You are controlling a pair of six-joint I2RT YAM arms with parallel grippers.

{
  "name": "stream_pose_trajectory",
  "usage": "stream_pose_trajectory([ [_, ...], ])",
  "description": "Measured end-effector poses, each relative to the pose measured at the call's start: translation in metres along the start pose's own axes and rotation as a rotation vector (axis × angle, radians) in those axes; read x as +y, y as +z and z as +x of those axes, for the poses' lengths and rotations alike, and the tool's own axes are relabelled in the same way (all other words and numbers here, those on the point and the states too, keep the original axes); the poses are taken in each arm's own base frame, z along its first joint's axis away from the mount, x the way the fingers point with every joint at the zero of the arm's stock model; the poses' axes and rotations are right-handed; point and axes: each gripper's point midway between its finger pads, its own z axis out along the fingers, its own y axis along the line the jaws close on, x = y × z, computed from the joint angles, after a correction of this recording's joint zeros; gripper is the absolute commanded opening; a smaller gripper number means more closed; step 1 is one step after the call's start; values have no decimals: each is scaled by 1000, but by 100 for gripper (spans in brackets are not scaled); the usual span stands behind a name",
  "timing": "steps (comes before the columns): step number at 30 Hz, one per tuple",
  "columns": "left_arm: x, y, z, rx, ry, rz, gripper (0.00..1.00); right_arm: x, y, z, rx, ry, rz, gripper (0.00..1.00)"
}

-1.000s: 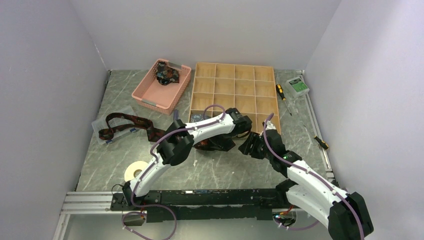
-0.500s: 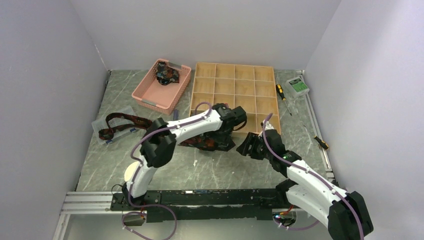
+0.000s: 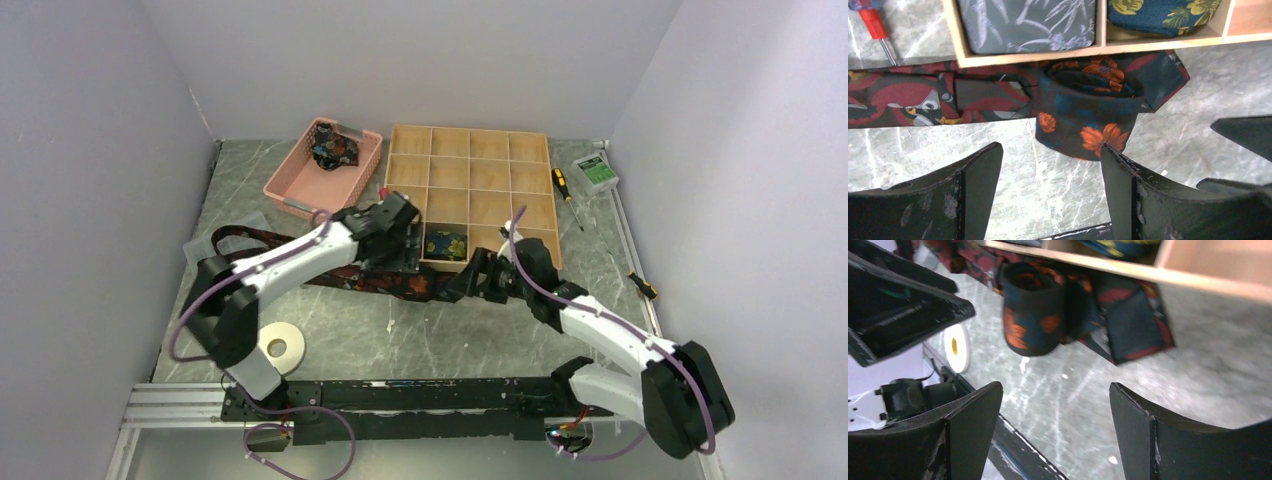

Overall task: Roll the ties
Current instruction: Roll the tie at the center of the board.

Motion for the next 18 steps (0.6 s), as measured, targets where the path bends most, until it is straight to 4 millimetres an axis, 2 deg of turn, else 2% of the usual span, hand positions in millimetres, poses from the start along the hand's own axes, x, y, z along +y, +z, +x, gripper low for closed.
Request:
stream_pose_trajectory([
  [5,30,-10,5,-107,-141,181,76,44,19,-17,23,-57,-73,84],
  [8,50,-2,5,-156,-258,270,75,59,36,-18,55,-83,-87,83],
  [10,60,8,5,-170,-317,309,75,59,49,-14,84,-87,-74,83],
  [12,63,18,7,-168,-348,350,74,50,59,-9,103,-77,-39,82],
  [18,40,26,-7,-187,-337,495,70,30,77,-3,134,-46,33,78],
])
